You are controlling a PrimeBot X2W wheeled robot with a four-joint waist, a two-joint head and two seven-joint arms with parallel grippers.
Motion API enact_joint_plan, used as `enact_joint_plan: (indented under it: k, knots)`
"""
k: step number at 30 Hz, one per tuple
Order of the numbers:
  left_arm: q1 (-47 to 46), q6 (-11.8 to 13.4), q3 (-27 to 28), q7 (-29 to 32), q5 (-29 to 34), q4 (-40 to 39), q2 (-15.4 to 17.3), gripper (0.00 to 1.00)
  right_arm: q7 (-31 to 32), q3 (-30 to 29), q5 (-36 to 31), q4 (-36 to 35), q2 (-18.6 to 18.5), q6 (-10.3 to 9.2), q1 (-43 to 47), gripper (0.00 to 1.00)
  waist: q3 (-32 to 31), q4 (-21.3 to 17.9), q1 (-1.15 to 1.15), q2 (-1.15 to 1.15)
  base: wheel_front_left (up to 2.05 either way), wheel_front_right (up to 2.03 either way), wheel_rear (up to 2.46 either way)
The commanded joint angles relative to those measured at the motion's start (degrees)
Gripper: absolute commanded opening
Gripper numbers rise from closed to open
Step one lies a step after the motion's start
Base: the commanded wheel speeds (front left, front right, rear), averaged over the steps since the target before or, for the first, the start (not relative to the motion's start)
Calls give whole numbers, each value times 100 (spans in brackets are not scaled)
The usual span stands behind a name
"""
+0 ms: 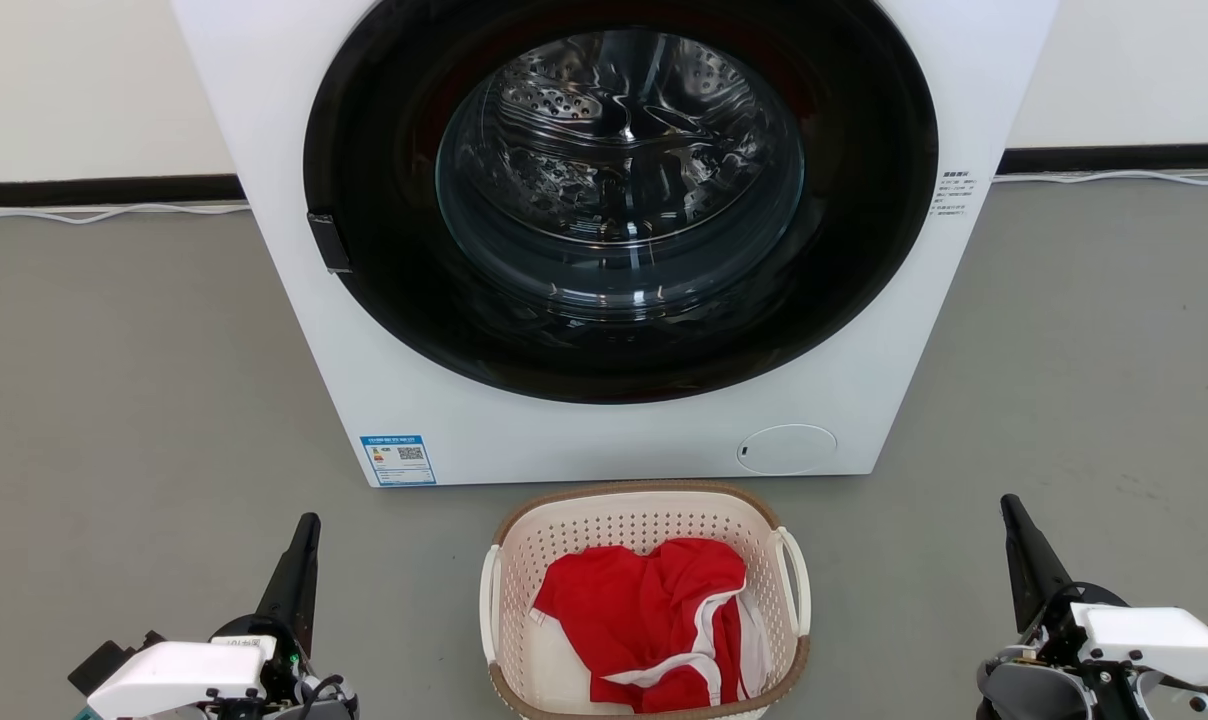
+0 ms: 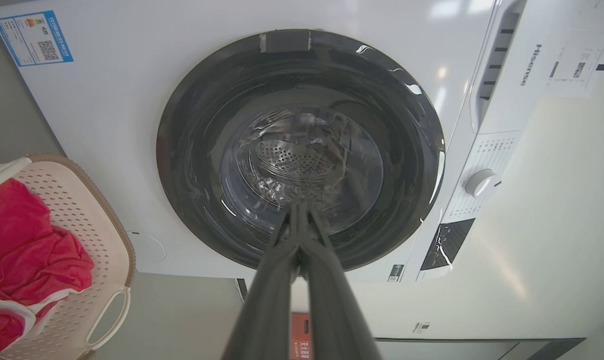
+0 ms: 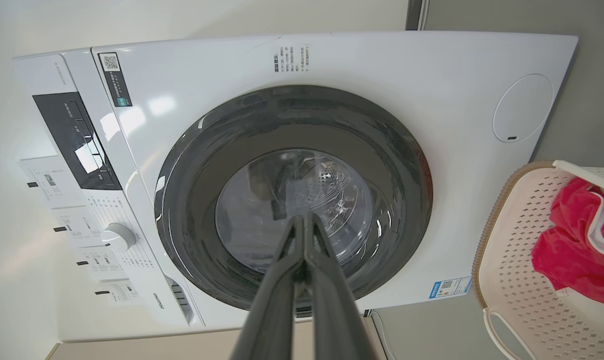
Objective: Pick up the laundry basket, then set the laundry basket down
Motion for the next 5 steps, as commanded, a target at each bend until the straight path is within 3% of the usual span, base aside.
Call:
enact_joint_plan:
  k: [1,5]
  knots:
    - [-319,-41,174,13,-24,-160,76,0,43,104,38,-164,-31,42,-233,0,0,0,0,0,0,0,0]
    - [-319,-41,174,13,-24,-160,76,0,43,104,38,-164,-31,42,-233,0,0,0,0,0,0,0,0]
